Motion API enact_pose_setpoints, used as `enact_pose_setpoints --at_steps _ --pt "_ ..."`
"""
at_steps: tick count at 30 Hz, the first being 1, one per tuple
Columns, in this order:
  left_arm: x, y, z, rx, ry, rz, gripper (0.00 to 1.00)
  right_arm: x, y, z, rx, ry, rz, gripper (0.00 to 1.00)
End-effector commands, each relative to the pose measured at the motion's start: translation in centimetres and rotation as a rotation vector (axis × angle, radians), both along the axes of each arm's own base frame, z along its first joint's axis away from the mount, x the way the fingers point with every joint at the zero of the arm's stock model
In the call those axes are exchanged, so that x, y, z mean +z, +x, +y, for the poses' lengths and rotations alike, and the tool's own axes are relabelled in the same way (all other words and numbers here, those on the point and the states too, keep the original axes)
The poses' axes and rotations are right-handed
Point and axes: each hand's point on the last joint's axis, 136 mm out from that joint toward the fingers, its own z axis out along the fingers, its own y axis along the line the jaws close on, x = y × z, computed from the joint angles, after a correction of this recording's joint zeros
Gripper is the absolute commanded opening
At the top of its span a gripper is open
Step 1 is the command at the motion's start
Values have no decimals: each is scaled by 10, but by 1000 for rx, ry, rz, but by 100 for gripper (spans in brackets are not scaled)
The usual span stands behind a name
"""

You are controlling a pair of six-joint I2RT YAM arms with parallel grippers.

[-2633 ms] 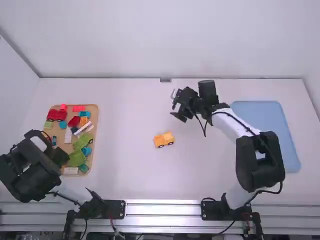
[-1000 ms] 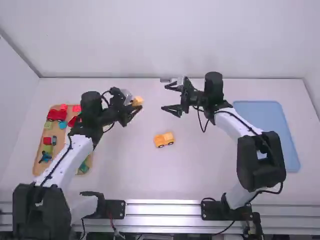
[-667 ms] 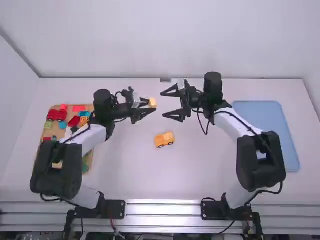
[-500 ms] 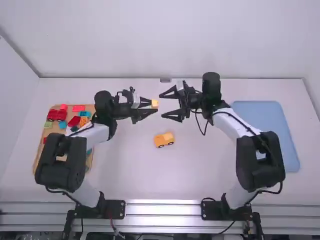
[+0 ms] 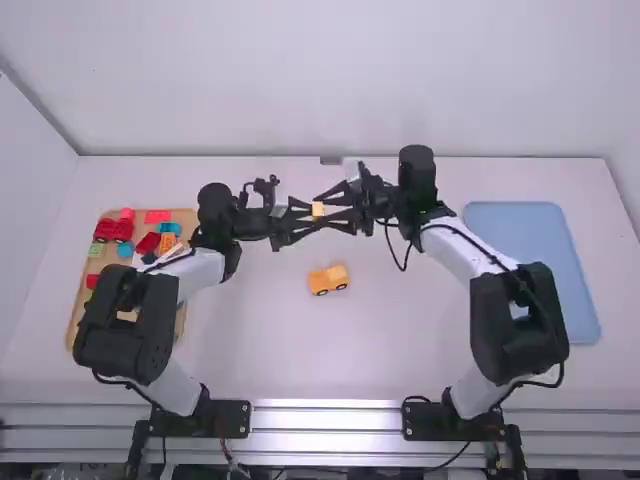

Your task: Assemble lego blocks to make yellow taxi

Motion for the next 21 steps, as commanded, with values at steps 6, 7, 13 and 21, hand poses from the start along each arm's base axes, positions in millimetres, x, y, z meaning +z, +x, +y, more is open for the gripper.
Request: enact_pose_setpoints --at_steps 6,7,13,21 --pt "0 -1 -1 -5 -1 -6 34 18 -2 0 10 17 -45 24" --pt "0 0 0 -2 0 -6 36 18 -2 0 10 17 -44 20" --pt "-1 3 -1 20 -1 12 99 17 0 5 -9 11 -67 7" --pt "-64 61 27 431 134 277 99 0 102 -22 -718 -185 14 5"
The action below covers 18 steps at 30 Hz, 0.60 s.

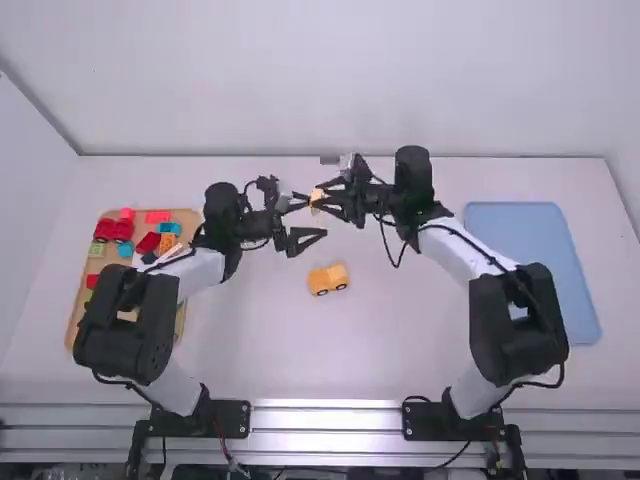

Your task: Assemble lego blocks to make yellow taxi

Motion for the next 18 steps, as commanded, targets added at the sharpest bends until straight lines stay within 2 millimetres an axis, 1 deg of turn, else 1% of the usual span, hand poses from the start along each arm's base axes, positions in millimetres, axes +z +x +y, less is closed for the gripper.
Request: enact_pose_setpoints --at_steps 1,2,3,4,5,8,9,11,12,14,15,16,18 --pt "-23 32 22 229 118 20 99 23 49 -31 -391 -100 -62 5" --pt "-35 40 33 305 162 64 99 19 57 -40 -474 -148 -43 5" --pt "-36 41 34 314 168 70 99 18 59 -43 -499 -165 -34 5" --pt "-47 48 45 393 217 110 99 11 64 -54 -570 -245 -13 5" --pt "-52 53 53 445 251 134 99 6 63 -60 -600 -315 12 5" --pt "-55 62 65 521 304 168 99 -6 51 -63 -600 -444 81 5" --pt "-52 67 73 570 334 180 99 -13 44 -62 -580 -502 117 5" --pt "-46 72 82 614 355 181 99 -24 40 -59 -553 -547 158 5" --pt "-40 74 87 644 366 176 99 -32 39 -58 -541 -571 190 5" --pt "-22 76 99 725 376 157 99 -53 39 -59 -521 -633 259 5" --pt "-15 75 105 753 380 149 99 -61 38 -59 -504 -654 278 5" --pt "0 69 112 794 387 128 99 -75 36 -57 -466 -693 317 5" --pt "23 55 123 853 403 102 99 -93 31 -45 -374 -727 370 4"
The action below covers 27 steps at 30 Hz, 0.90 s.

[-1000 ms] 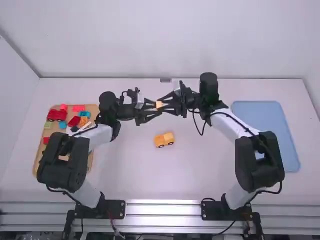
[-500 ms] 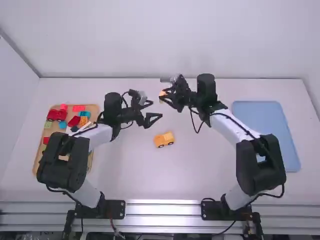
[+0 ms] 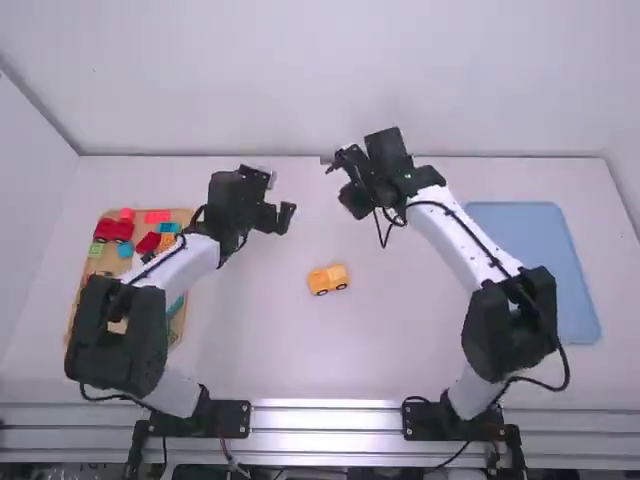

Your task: Assemble lego blocks to make yellow taxi

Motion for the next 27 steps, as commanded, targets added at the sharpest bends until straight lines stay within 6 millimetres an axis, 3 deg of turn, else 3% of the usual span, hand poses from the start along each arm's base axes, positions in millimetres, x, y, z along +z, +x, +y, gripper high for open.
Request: enact_pose_setpoints --at_steps 1,6,9,10,12,18,21,27 --pt "57 -6 25 131 66 -127 99 -28 1 11 76 -28 78 4" --pt "93 -48 68 339 112 -201 99 -50 -7 48 275 -53 162 2" --pt "104 -75 87 428 111 -261 99 -54 -14 72 390 -87 151 2" --pt "108 -92 96 471 104 -300 99 -54 -22 88 464 -105 139 3" --pt "110 -104 101 497 87 -325 99 -55 -28 97 511 -116 133 3" --pt "122 -166 125 594 42 -492 99 -74 -78 133 763 -192 142 2" --pt "127 -180 127 596 15 -546 99 -84 -92 137 809 -258 149 2" --pt "126 -195 129 597 8 -560 99 -126 -117 148 874 -412 182 1"
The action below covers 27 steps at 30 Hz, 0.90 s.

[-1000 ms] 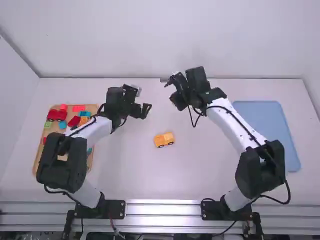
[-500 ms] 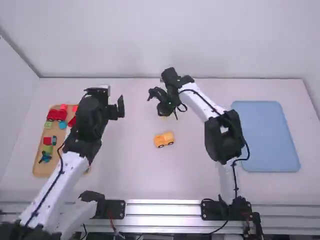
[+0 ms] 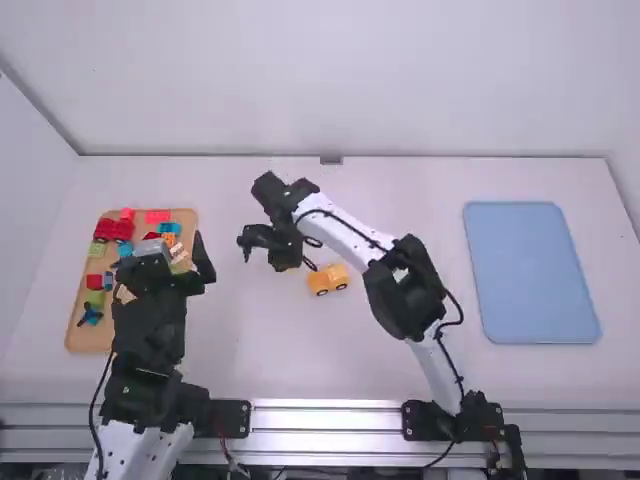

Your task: Assemble lego blocks to make yellow taxi

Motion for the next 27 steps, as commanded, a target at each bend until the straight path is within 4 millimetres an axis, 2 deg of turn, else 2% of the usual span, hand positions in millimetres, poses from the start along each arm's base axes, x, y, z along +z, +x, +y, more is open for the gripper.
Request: enact_pose_setpoints --at_steps 1,2,6,13,16,17,18,19,20,21,25,27 --pt "-4 -2 1 7 -1 10 99 -31 -6 -3 41 -100 -15 1" --pt "-7 -1 1 7 1 23 99 -43 -11 -2 46 -139 -18 1" --pt "-15 0 1 7 6 54 99 -60 -17 -4 60 -211 -42 1" --pt "-18 1 0 7 8 68 99 -61 -25 7 80 -195 -44 8" --pt "-18 1 0 7 8 70 99 -61 -18 7 35 -188 -54 9" --pt "-19 1 1 8 8 73 99 -60 -15 7 16 -180 -54 15" --pt "-20 1 1 8 10 77 99 -60 -14 6 12 -178 -52 37" --pt "-21 1 0 7 10 81 99 -60 -12 5 13 -179 -54 63" --pt "-22 1 0 7 11 83 99 -60 -12 5 18 -181 -57 79" --pt "-22 1 1 8 11 84 99 -61 -12 4 23 -183 -59 100" --pt "-22 0 1 11 11 86 99 -48 3 -4 10 -194 -89 99" --pt "-22 0 2 15 10 84 99 -22 9 -3 -15 -151 -60 98"
